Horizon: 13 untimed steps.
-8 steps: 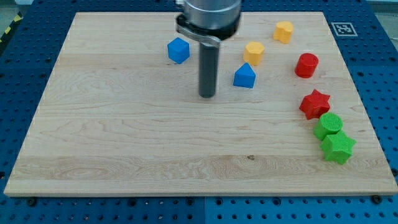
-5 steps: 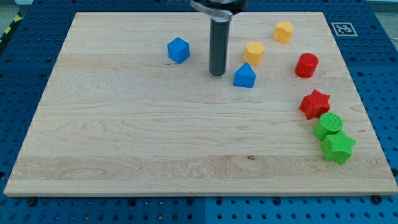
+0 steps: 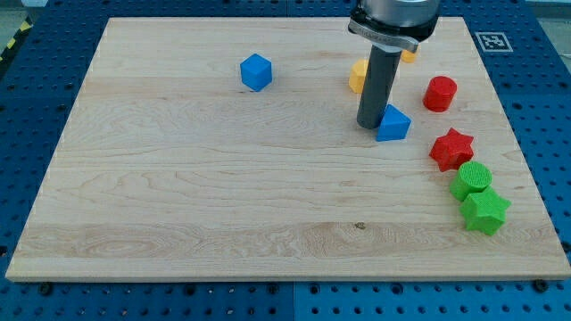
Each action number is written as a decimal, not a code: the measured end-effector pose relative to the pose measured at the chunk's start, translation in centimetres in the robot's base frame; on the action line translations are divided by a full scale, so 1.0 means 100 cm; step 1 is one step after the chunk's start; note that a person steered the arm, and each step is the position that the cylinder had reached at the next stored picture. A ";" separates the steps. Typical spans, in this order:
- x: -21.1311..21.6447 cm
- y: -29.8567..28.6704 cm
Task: Push the triangle in between the red blocks
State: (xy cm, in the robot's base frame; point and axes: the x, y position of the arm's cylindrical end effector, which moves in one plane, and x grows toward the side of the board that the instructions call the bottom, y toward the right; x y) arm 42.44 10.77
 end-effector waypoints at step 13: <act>0.001 -0.065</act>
